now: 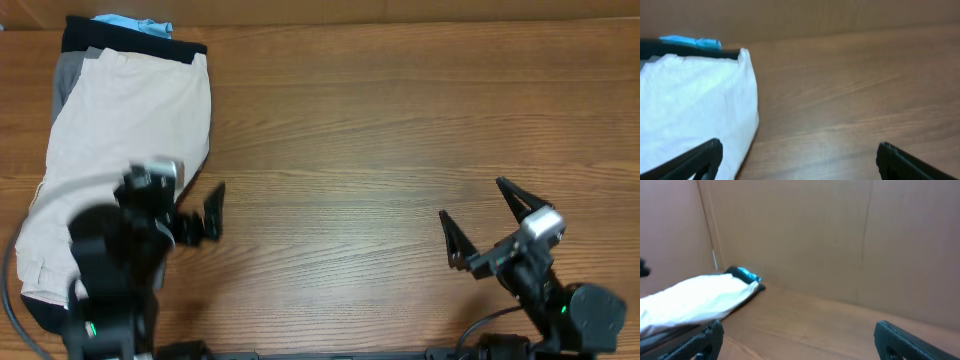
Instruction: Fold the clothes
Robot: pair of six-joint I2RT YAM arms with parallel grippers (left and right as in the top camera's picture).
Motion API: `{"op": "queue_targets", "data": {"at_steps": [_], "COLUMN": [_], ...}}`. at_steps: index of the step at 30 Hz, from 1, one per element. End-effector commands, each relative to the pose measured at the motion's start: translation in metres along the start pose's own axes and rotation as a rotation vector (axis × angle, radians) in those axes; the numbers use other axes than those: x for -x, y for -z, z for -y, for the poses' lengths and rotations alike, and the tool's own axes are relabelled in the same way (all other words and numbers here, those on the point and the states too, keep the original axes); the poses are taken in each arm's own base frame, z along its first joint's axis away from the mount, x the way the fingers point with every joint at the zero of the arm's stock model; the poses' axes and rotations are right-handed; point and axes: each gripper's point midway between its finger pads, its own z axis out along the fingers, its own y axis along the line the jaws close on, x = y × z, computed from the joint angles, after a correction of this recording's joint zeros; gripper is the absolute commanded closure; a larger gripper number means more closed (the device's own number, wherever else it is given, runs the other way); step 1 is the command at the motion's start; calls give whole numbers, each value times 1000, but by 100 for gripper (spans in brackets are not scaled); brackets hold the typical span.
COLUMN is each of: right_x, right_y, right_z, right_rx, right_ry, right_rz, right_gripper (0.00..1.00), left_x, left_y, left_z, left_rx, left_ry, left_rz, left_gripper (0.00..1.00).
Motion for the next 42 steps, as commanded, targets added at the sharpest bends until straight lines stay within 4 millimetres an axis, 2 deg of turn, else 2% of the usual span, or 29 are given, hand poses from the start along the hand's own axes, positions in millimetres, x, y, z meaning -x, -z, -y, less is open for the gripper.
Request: {"op": "queue_targets", "data": {"at_steps": [1, 5, 10, 11, 14, 17, 21, 24, 29, 36, 40, 42], "right_x": [17, 12, -3, -14, -34, -55, -75, -86, -90, -90, -91, -90], "right_y": [-17, -41, -72, -81, -90, -98, -104, -107, -108, -110, -110, -111], "right_z": [7, 20, 25, 21, 14, 11, 12, 14, 16, 17, 20, 20], "right_rx": [13, 25, 116, 183, 284, 341, 370, 369, 368, 361, 343, 344], "right_ry": [-75, -193, -288, -332, -419, -497, -565, -592, -597, -588, -582, -577], "right_rz": [-102, -270, -372, -402, -461, -514, -565, -590, -596, -592, -596, -590], "right_gripper": [0, 0, 0, 0, 0, 0, 0, 0, 0, 0, 0, 0], "left_x": [38, 61, 90, 100, 109, 105, 82, 59, 7, -77, -104, -116], "left_y": [-14, -40, -73, -88, -111, -132, -148, -153, -152, -139, -130, -125], "left_z": [-8, -20, -35, -42, -62, -96, -151, -200, -274, -343, -365, -373], "left_rx": [-18, -54, -87, -91, -73, -20, 95, 177, 254, 297, 318, 325], "left_ry": [-48, -48, -115, -136, -143, -117, -69, 8, 106, 179, 236, 265], "left_rz": [-120, -299, -380, -385, -376, -378, -431, -462, -529, -665, -686, -696], "left_gripper": [0, 0, 0, 0, 0, 0, 0, 0, 2, 2, 2, 8]}}
